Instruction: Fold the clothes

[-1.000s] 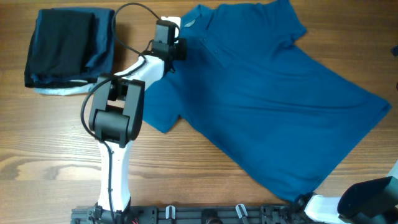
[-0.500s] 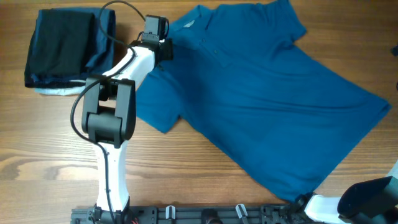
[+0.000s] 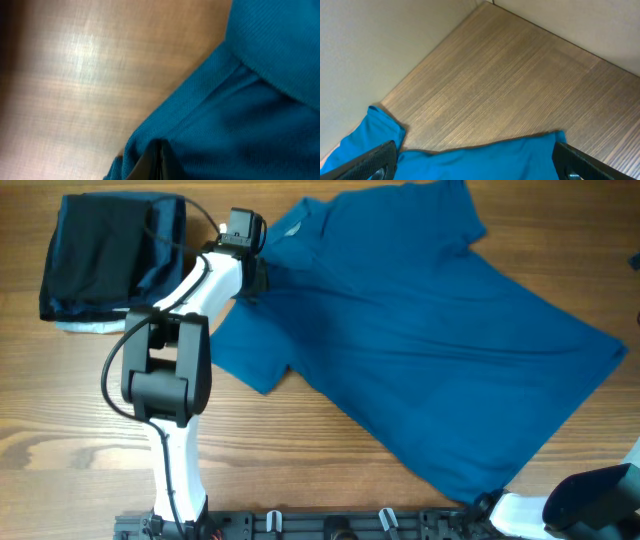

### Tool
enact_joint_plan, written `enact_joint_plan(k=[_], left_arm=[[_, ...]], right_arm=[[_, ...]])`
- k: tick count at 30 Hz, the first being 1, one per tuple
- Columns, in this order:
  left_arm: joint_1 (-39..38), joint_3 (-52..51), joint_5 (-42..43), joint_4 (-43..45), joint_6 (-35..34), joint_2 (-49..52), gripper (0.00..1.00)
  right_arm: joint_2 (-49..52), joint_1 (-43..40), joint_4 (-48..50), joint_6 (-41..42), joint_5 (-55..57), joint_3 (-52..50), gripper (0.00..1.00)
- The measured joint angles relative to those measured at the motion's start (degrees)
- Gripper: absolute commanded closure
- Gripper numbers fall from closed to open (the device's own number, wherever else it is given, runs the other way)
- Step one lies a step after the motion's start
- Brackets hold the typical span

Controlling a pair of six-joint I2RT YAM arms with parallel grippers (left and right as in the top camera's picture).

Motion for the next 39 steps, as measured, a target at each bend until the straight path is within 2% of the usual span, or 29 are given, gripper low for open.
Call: enact_joint_plan(k=[5, 8, 12, 14, 15, 16, 19, 21, 26, 29, 35, 39], left_arm=[[-0.94, -2.89, 2.47, -2.73, -0.85, -11.41, 0.95], [-1.62, -2.43, 2.95, -4.35, -1.09, -21.20, 0.83], [-1.16, -1.81, 3.19, -11.96, -1.79, -25.81, 0.82], [-0.44, -1.90, 3.41, -15.43, -1.77, -25.09, 0.75], [-0.09, -2.01, 3.63, -15.87, -1.70, -24.85, 0.70], [0.83, -2.12, 5.62, -16.24, -1.44, -24.79, 0.61], [4.94, -2.12, 15.43, -16.26, 0.00, -25.22, 0.25], [8.59, -2.12, 21.29, -16.24, 0.70, -26.08, 0.19], [13.03, -2.12, 25.59, -17.79, 1.44, -27.45, 0.16], [12.92, -2.10, 22.16, -22.45, 1.88, -27.43, 0.11], [13.03, -2.12, 17.88, -25.44, 2.40, -27.43, 0.11], [13.00, -2.12, 18.34, -25.64, 2.56, -27.43, 0.11]], right_arm=[[0.00, 0.00, 0.00, 0.00, -0.02, -0.02, 0.01], [0.00, 0.00, -0.02, 0.00, 0.00, -0.02, 0.00], [0.00, 0.00, -0.02, 0.00, 0.00, -0.02, 0.00], [0.00, 0.00, -0.02, 0.00, -0.02, -0.02, 0.01], [0.00, 0.00, -0.02, 0.00, -0.02, -0.02, 0.00], [0.00, 0.00, -0.02, 0.00, 0.00, -0.02, 0.00], [0.00, 0.00, -0.02, 0.00, 0.00, -0.02, 0.00], [0.00, 0.00, -0.02, 0.00, -0.02, -0.02, 0.00], [0.00, 0.00, -0.02, 0.00, -0.02, -0.02, 0.00], [0.00, 0.00, 0.92, 0.00, 0.00, -0.09, 0.00], [0.00, 0.00, 2.08, 0.57, -0.96, -0.09, 0.00], [0.00, -0.11, -4.50, -4.39, -17.55, -0.09, 0.00]])
